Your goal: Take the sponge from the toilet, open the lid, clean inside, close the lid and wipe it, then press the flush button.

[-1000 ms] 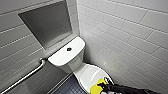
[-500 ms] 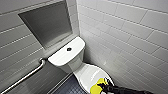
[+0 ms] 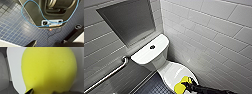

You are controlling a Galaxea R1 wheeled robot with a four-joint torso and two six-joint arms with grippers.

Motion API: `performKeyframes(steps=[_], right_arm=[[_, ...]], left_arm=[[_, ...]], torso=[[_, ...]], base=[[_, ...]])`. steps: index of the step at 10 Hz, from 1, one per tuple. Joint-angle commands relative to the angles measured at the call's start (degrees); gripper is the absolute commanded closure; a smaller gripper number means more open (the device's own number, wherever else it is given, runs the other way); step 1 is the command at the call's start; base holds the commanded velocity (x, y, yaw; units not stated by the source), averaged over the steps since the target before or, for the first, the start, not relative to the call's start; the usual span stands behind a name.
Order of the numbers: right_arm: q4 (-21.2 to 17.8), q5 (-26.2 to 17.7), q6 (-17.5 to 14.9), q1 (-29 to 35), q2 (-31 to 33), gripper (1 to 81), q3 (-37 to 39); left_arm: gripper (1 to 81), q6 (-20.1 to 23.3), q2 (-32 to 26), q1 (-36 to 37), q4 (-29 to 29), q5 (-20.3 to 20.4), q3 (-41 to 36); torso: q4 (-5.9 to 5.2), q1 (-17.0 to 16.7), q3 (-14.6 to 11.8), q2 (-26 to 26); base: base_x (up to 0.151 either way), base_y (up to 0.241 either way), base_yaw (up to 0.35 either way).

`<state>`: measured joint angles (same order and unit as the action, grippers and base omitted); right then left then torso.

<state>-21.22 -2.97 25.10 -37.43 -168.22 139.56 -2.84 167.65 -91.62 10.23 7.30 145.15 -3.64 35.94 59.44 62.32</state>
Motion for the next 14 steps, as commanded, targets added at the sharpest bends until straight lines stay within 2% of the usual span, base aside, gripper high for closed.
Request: performKeyframes(steps=[1,2,5,7,9,11,14], right_arm=[[0.92,-3.71,-0.14,5.47,-0.21,1.0,-0.26],[1.01,-3.71,-0.05,5.56,-0.21,1.0,-0.09],[1.98,-3.01,-0.32,4.85,-0.13,1.0,0.01],[5.05,4.89,-0.58,2.05,0.05,1.0,-2.54],[6.55,8.77,-0.58,-0.06,0.05,1.0,-3.25],[9.53,14.56,-0.58,-2.79,0.05,1.0,-3.69],[11.55,15.54,-0.58,-4.02,0.31,1.0,-3.16]], left_arm=[[1.0,0.29,-0.20,-2.81,-0.38,-4.84,-0.31],[1.0,0.29,-0.20,-2.81,-0.38,-4.84,-0.31],[1.0,0.29,-0.20,-2.91,-0.38,-4.84,-0.31],[1.0,0.29,-0.38,-3.17,-0.38,-4.84,-0.31],[1.0,0.20,-0.38,-3.17,-0.38,-4.84,-0.31],[1.0,0.12,-0.46,-3.35,-0.38,-4.93,-0.31],[1.0,-0.06,-0.29,-3.35,-0.47,-5.18,-0.31]], torso=[[0.00,0.00,-0.15,0.00],[0.00,0.00,0.92,0.00],[0.00,0.00,1.42,0.02],[0.00,0.00,1.44,0.02],[0.00,0.00,1.44,0.02],[0.00,0.00,1.44,0.02],[0.00,0.00,1.44,0.02]], base=[[0.000,0.000,0.000],[0.000,0.000,0.000],[0.000,0.000,0.000],[0.000,0.000,0.000],[0.000,0.000,0.000],[0.000,0.000,0.000],[0.000,0.000,0.000]])
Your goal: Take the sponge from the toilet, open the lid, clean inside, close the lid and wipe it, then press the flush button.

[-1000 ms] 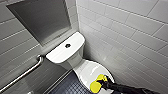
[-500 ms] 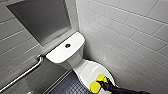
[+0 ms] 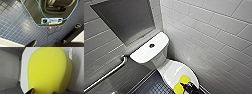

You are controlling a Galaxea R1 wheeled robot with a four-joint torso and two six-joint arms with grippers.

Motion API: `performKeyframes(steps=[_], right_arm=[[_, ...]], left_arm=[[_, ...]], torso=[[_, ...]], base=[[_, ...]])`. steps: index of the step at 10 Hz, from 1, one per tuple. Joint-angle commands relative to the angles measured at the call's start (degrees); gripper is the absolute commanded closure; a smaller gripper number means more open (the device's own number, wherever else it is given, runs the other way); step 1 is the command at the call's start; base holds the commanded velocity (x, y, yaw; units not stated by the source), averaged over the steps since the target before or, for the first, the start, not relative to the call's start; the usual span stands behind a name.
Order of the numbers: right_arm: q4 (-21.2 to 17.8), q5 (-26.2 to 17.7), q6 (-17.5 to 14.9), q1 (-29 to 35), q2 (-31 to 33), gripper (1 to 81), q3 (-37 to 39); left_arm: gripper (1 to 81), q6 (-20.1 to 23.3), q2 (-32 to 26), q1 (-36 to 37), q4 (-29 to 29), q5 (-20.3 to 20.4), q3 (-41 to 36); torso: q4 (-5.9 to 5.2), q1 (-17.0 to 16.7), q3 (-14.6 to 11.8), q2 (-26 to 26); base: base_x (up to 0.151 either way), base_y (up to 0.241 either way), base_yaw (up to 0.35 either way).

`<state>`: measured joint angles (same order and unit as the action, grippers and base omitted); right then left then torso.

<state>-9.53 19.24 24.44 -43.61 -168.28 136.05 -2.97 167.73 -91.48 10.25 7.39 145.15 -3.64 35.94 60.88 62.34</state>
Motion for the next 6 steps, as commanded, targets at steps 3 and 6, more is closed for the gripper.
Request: performKeyframes(steps=[3,6], right_arm=[[1.36,-4.73,0.17,1.01,0.81,1.0,0.70],[1.36,-4.65,0.17,0.66,1.34,81.1,0.79]], left_arm=[[1.0,0.07,-0.11,-3.49,-0.50,-6.95,-0.31],[1.0,0.07,0.24,-3.58,-0.41,-7.04,-0.31]], torso=[[0.00,0.00,0.00,0.00],[0.00,0.00,0.00,0.00]], base=[[0.000,0.000,0.000],[0.000,0.000,0.000]])
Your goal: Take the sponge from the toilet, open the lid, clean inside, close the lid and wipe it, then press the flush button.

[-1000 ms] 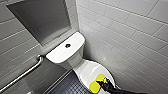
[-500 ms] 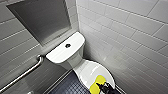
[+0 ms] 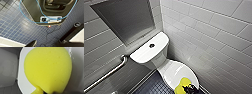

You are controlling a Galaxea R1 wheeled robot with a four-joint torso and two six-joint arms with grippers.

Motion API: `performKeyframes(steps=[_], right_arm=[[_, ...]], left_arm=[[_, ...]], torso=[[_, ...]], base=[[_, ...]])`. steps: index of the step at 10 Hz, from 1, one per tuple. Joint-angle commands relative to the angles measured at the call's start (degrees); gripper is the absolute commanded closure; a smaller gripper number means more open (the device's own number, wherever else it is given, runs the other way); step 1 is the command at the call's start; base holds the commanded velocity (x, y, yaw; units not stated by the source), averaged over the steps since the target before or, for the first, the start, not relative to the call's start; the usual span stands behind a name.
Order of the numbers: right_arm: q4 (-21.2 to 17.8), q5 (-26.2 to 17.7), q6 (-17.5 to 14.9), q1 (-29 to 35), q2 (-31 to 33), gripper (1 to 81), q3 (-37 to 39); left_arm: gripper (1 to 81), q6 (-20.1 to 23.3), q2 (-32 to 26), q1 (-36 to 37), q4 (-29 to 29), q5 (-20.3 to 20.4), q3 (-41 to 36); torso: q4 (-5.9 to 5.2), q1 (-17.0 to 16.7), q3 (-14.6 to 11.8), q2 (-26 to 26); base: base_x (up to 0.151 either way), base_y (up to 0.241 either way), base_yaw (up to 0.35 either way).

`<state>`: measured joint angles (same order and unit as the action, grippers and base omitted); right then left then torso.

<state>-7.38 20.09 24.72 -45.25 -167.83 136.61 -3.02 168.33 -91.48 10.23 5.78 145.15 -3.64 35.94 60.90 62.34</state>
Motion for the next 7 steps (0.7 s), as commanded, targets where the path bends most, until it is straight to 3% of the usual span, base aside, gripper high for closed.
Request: performKeyframes(steps=[1,2,5,7], right_arm=[[-0.80,-5.50,-0.11,2.65,1.50,81.1,-0.21],[-0.71,-5.50,-0.20,3.53,3.44,81.1,-2.50],[-1.15,-5.06,0.68,7.05,20.08,81.1,-28.53],[-1.50,-5.15,0.68,6.19,29.84,81.1,-39.89]], left_arm=[[1.0,0.21,-0.27,-3.58,-0.38,-5.42,-0.31],[1.0,0.21,-0.09,-3.58,-0.38,-5.34,-0.31],[1.0,0.30,0.08,-3.32,0.23,-5.25,-0.57],[1.0,0.47,0.26,-3.23,0.32,-4.72,-0.83]], torso=[[0.00,0.00,0.00,0.00],[0.00,0.00,0.00,0.00],[0.00,0.00,0.00,0.00],[0.00,0.00,0.02,0.00]], base=[[0.000,0.000,0.000],[0.000,0.000,0.000],[0.000,0.000,0.000],[0.000,0.000,0.000]])
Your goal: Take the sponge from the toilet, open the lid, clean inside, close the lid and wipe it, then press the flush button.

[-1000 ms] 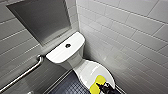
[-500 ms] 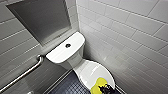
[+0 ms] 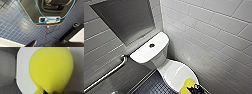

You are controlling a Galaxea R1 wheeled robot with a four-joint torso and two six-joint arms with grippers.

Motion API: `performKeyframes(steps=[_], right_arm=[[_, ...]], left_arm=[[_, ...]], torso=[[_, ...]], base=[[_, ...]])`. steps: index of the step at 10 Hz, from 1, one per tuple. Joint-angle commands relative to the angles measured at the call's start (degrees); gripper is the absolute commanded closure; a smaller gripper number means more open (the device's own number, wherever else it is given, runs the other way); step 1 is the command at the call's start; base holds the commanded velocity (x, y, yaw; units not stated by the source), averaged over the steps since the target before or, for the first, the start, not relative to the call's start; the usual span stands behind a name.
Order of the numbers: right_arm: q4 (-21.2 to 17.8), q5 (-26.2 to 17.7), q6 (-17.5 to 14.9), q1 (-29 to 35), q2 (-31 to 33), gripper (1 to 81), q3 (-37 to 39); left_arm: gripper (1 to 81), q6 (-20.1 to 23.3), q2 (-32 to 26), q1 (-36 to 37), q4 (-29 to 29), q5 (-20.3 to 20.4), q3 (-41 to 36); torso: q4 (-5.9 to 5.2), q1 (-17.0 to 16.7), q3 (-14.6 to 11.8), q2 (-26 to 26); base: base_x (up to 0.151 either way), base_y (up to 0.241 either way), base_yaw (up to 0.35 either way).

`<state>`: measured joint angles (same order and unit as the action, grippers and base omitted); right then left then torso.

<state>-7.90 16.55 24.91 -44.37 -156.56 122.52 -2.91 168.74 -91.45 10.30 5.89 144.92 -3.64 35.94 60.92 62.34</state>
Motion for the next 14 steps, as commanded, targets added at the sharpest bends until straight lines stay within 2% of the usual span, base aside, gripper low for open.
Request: performKeyframes(steps=[1,3,6,7,9,10,12,14], right_arm=[[-0.98,-1.61,0.50,3.47,21.50,81.1,-27.84],[-1.77,-2.32,0.50,-0.93,28.03,81.1,-32.00],[-1.42,-3.37,0.41,-12.79,34.18,81.1,-31.39],[-0.98,-3.71,0.41,-17.00,34.28,81.1,-30.00],[-0.63,-9.33,0.06,-22.81,33.04,81.1,-26.47],[-0.63,-10.84,-0.21,-25.28,32.52,81.1,-24.79],[0.24,-10.06,-0.21,-31.52,32.43,81.1,-22.86],[0.69,-8.65,-0.30,-35.82,32.25,81.1,-21.11]], left_arm=[[1.0,0.45,-0.33,-3.17,0.33,-4.75,-1.04],[1.0,0.45,-1.56,-2.29,0.25,-4.75,-2.71],[1.0,0.19,-9.36,0.17,0.25,-5.10,-17.27],[1.0,0.19,-12.61,0.96,0.25,-5.10,-22.18],[1.0,0.19,-17.63,2.63,0.25,-5.27,-29.76],[1.0,0.19,-19.14,3.43,0.25,-5.27,-32.59],[1.0,0.10,-21.77,5.97,0.25,-5.36,-37.07],[1.0,-0.07,-22.92,8.52,-0.37,-5.45,-38.13]], torso=[[0.00,0.00,0.00,0.00],[0.00,0.00,0.00,0.00],[0.00,0.00,0.00,-0.02],[0.00,0.00,0.00,-0.02],[0.00,0.00,0.00,-0.02],[0.00,3.69,0.00,5.71],[0.00,4.41,0.00,6.89],[0.00,6.75,0.00,10.71]], base=[[0.000,0.000,0.000],[0.000,0.000,0.000],[0.000,0.000,0.000],[0.000,0.000,0.000],[0.000,0.000,0.000],[0.000,0.000,0.000],[0.000,0.000,0.000],[0.000,0.000,0.000]])
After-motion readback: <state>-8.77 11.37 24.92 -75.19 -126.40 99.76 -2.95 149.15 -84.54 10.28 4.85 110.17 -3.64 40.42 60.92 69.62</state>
